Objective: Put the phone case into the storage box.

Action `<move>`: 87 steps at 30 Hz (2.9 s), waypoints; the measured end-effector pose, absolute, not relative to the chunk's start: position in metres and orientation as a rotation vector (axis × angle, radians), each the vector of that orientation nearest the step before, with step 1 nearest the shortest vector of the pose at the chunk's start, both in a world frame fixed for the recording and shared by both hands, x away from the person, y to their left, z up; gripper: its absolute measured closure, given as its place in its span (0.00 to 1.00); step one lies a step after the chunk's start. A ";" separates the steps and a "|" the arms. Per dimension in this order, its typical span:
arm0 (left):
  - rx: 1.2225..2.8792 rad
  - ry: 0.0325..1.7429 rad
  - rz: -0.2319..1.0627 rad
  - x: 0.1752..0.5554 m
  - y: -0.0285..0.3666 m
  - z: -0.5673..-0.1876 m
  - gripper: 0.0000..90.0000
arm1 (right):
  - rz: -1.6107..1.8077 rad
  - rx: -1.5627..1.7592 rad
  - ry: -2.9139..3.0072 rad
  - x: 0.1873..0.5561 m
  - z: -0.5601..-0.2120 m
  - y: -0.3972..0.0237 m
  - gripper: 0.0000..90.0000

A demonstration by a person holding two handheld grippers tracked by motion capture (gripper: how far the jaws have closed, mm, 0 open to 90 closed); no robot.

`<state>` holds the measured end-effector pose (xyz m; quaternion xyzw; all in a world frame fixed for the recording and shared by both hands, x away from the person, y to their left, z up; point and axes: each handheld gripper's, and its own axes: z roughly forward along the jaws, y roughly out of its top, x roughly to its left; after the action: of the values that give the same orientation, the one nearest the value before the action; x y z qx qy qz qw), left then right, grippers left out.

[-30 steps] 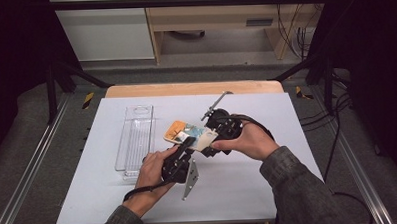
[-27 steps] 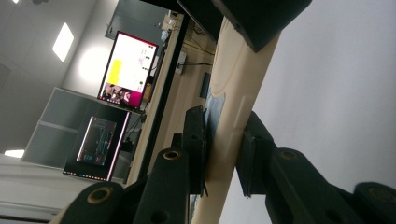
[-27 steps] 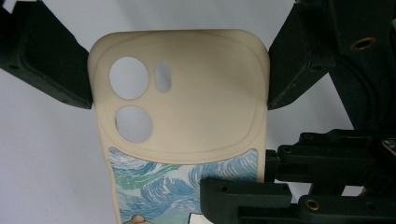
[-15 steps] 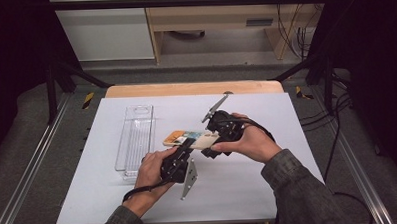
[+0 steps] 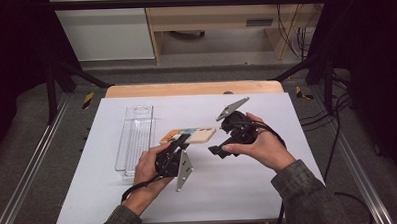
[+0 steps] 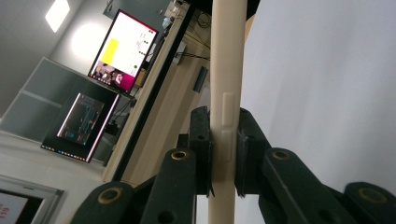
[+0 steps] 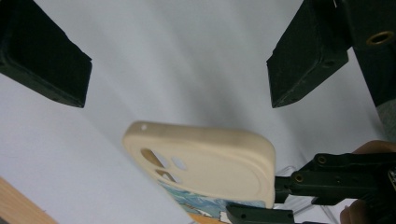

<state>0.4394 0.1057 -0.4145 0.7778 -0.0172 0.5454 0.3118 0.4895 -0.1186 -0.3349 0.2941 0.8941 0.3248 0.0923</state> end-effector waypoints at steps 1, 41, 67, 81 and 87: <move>2.046 -0.028 1.427 0.440 0.107 -0.413 0.88 | 0.976 0.881 2.640 0.488 -0.336 -0.121 0.07; 1.835 0.361 1.113 0.463 0.168 -0.379 0.88 | 1.293 0.984 1.983 0.451 -0.436 -0.182 0.10; 1.714 0.518 1.041 0.486 0.216 -0.350 0.88 | 1.382 1.002 1.792 0.426 -0.473 -0.214 0.05; 1.657 0.587 1.037 0.495 0.247 -0.346 0.88 | 1.401 1.045 1.783 0.428 -0.474 -0.214 0.03; 1.649 0.585 1.045 0.499 0.253 -0.340 0.88 | 1.409 1.061 1.772 0.428 -0.474 -0.218 0.03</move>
<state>0.4995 0.2527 -0.3397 0.6890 0.2446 0.4368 0.5240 0.4284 -0.2177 -0.4745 0.4027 0.6727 0.5348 0.3152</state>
